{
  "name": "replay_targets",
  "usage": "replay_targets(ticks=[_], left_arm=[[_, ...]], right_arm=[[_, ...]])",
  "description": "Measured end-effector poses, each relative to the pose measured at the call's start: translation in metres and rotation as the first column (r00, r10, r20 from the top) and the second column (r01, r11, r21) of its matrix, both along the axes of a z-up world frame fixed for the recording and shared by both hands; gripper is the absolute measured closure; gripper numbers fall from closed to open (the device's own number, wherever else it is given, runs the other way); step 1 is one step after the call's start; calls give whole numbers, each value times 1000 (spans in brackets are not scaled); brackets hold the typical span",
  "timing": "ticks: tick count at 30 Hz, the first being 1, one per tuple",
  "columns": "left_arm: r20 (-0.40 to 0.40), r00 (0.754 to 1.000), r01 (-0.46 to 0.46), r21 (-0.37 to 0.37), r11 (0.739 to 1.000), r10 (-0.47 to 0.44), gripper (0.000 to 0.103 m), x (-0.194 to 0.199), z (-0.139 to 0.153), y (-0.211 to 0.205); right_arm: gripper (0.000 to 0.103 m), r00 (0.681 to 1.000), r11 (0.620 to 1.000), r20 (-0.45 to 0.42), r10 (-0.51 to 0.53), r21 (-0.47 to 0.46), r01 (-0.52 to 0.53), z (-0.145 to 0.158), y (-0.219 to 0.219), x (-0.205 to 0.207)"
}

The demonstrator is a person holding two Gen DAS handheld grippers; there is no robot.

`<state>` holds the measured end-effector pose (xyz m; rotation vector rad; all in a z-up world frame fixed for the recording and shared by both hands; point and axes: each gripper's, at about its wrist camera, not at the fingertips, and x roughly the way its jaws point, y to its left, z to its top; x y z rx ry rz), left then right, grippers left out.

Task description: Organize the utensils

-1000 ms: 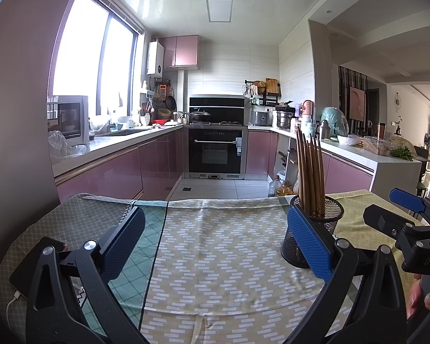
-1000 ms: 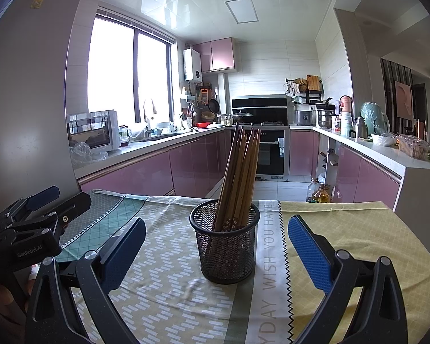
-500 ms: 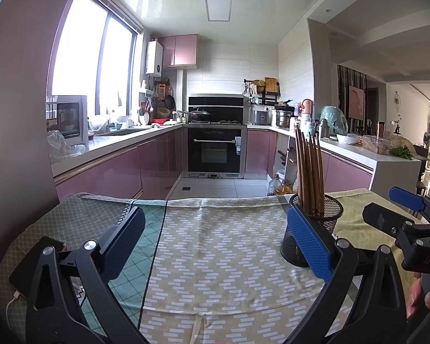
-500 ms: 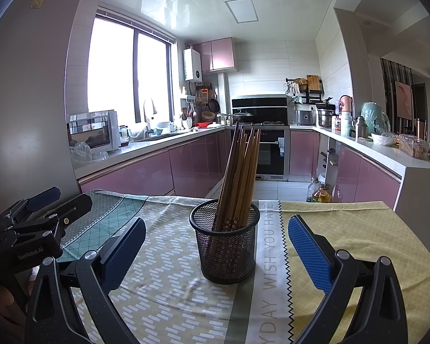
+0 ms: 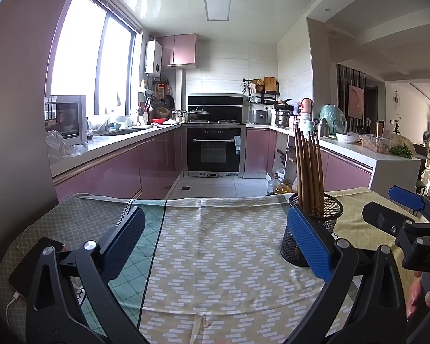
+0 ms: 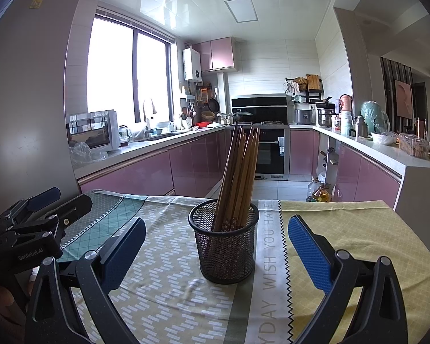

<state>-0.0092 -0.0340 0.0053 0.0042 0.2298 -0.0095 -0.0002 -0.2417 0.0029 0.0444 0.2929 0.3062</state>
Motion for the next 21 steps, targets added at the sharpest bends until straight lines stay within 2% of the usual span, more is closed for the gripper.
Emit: replay_targets(ticks=[21], left_arm=[[3, 1000, -5, -6, 1000, 5, 5, -1, -3, 0]], right_arm=[[7, 1000, 1000, -7, -2, -2, 2, -1, 1, 2]])
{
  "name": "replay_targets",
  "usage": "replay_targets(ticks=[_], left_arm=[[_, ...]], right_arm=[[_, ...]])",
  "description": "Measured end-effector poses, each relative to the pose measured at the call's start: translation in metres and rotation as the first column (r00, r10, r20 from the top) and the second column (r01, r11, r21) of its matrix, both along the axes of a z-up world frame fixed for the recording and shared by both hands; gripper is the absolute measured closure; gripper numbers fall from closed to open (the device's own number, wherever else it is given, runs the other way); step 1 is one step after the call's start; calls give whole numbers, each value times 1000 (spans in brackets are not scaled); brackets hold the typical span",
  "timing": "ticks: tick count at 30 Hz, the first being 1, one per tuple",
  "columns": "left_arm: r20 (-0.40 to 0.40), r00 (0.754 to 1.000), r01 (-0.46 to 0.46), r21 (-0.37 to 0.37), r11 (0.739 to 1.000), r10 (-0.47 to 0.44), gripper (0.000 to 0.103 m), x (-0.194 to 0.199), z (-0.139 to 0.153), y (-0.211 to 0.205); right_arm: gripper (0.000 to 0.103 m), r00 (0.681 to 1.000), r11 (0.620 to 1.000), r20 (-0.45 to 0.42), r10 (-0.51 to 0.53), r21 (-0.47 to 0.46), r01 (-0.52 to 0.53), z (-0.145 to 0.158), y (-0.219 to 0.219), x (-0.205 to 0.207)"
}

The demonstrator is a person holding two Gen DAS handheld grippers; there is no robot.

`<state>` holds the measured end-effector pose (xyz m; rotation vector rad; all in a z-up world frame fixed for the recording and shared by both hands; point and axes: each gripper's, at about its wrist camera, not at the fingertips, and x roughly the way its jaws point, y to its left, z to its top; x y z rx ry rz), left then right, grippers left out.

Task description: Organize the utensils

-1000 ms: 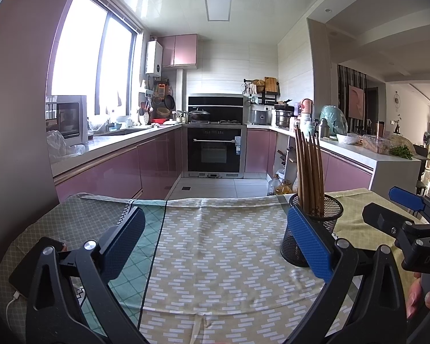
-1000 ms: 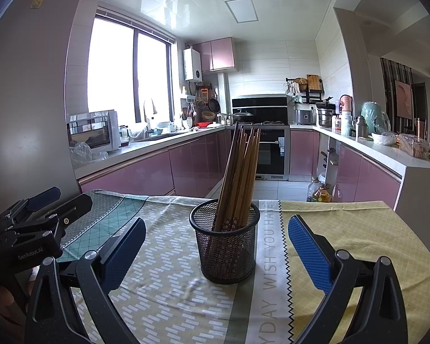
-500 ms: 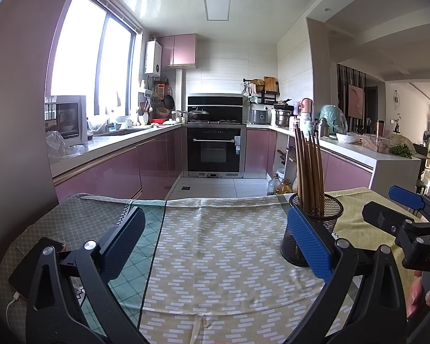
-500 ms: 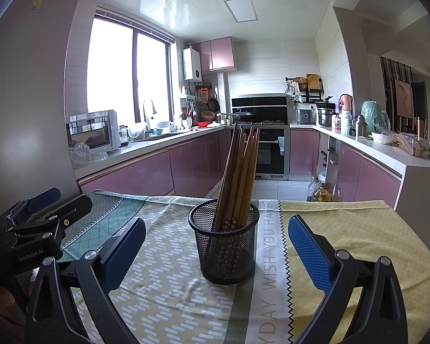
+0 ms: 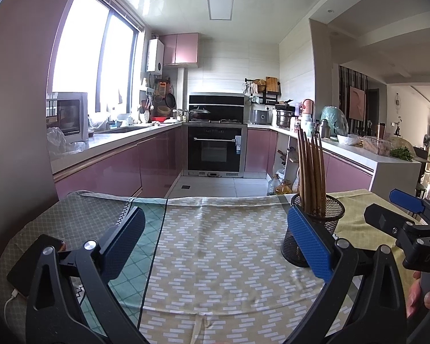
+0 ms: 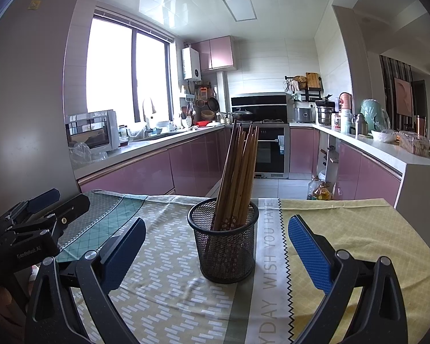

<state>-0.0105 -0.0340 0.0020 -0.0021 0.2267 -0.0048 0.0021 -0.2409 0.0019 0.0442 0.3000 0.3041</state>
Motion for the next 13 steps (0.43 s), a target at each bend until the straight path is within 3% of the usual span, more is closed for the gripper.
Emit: replay_targets(ticks=[7, 10, 12, 13], left_arm=[[-41, 999, 1, 12, 1000, 0, 5, 2, -7, -5], [-98, 995, -17, 18, 1000, 19, 5, 9, -13, -2], [-149, 989, -20, 21, 1000, 22, 5, 16, -19, 2], [-185, 983, -22, 20, 1000, 25, 5, 20, -23, 5]], right_arm=[[7, 999, 999, -28, -25, -29, 25, -6, -7, 6], [7, 991, 995, -111, -79, -71, 71, -16, -27, 24], [7, 962, 987, -236, -138, -114, 114, -31, -49, 48], [7, 962, 987, -236, -138, -114, 114, -31, -49, 48]])
